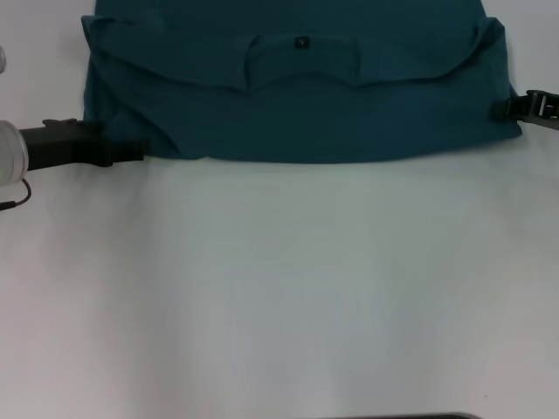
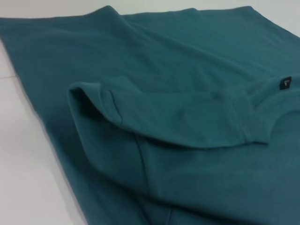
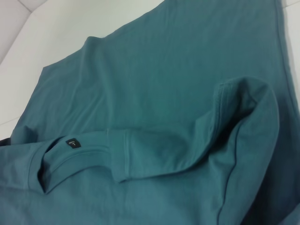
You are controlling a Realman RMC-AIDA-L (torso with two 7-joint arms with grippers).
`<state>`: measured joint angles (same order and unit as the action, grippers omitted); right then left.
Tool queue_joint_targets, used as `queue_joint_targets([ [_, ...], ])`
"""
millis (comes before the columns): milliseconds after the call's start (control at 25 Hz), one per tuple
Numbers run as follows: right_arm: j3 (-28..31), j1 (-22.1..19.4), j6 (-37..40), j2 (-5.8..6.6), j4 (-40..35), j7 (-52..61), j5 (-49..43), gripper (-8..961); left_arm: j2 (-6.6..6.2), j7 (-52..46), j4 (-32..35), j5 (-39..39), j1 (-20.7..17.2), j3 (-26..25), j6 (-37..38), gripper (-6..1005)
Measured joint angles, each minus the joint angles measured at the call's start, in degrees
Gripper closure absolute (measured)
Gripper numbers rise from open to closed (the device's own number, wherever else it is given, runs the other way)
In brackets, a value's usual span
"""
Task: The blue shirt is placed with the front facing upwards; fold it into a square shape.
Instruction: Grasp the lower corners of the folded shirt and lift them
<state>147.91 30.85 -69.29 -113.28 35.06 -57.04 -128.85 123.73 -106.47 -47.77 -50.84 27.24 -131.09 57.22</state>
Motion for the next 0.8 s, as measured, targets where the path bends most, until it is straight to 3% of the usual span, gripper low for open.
queue_joint_targets([
  [480, 0.00, 0.00, -0.50, 0.00, 0.00, 0.00, 0.01, 904, 0.01, 0.05, 0.02, 0.16, -0.09, 0.22, -0.28, 124],
  [680, 0.07, -0.11, -0.65, 0.00, 0.01, -0.04, 0.58, 904, -0.22, -1.03, 0.35, 0.49, -0.03, -0.44, -1.84, 169],
  [800, 0.09, -0.23, -0.73, 0.00, 0.01, -0.08, 0.78, 904, -0.28, -1.16, 0.13, 0.62, -0.05, -0.14, -1.48, 305],
])
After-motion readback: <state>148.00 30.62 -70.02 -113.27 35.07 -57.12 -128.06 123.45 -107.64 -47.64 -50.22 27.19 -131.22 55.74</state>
